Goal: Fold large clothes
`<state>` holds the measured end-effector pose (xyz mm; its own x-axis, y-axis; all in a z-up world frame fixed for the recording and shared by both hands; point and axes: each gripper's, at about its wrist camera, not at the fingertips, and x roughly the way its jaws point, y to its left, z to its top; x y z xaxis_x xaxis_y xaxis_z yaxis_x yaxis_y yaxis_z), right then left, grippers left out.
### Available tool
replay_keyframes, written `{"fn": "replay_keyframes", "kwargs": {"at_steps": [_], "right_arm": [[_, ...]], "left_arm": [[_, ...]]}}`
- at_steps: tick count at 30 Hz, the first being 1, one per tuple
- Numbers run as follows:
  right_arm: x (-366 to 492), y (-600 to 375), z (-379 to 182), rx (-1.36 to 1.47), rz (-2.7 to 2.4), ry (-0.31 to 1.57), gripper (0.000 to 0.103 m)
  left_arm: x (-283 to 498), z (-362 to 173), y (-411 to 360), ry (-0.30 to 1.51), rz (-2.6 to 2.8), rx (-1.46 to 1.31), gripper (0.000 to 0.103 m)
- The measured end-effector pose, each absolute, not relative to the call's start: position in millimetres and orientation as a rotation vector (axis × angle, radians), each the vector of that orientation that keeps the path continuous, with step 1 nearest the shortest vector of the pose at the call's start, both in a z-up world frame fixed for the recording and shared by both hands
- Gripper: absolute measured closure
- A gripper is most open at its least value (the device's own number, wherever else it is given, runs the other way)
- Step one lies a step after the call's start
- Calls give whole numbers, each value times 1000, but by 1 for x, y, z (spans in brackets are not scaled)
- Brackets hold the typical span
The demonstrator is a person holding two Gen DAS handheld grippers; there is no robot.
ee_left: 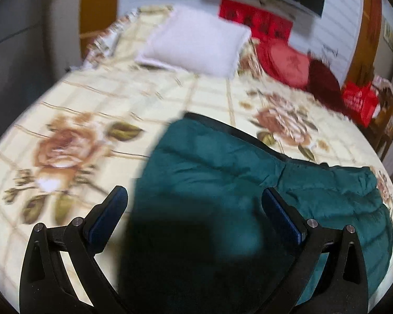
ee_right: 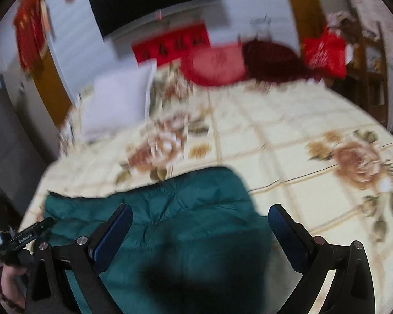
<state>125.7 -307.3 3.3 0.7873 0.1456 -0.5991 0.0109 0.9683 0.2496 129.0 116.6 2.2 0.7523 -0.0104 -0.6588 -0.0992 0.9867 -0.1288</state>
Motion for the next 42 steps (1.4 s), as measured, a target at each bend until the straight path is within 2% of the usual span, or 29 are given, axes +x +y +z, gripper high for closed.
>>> {"fn": "replay_keyframes", "kwargs": {"at_steps": [2, 5, 10, 12, 15, 19, 28, 33, 36, 42], "right_arm": [[92, -327, 6, 276, 50, 621, 0], [64, -343, -7, 307, 59, 663, 0], [24, -349, -44, 297, 57, 755, 0], [19, -348, -48, 279, 43, 764, 0], [14, -355, -39, 333, 45, 675, 0], [29, -355, -39, 365, 60, 648, 0], [89, -346, -37, 273, 120, 714, 0], [112, -354, -69, 271, 145, 839, 0], [120, -360, -79, 315, 171, 860, 0], [132, -367, -99, 391, 268, 873, 0]], "left_arm": [[103, 6, 131, 692, 42, -132, 0], [69, -4, 154, 701, 30, -147, 0], [34, -31, 186, 818, 48, -239, 0], [25, -28, 186, 791, 43, -245, 0], [19, -19, 181, 711, 39, -209, 0], [37, -17, 178, 689, 21, -199, 0], [114, -40, 178, 845, -118, -204, 0], [130, -59, 188, 918, -182, -287, 0], [134, -69, 190, 955, -222, -358, 0], [139, -67, 178, 964, -250, -319, 0]]}}
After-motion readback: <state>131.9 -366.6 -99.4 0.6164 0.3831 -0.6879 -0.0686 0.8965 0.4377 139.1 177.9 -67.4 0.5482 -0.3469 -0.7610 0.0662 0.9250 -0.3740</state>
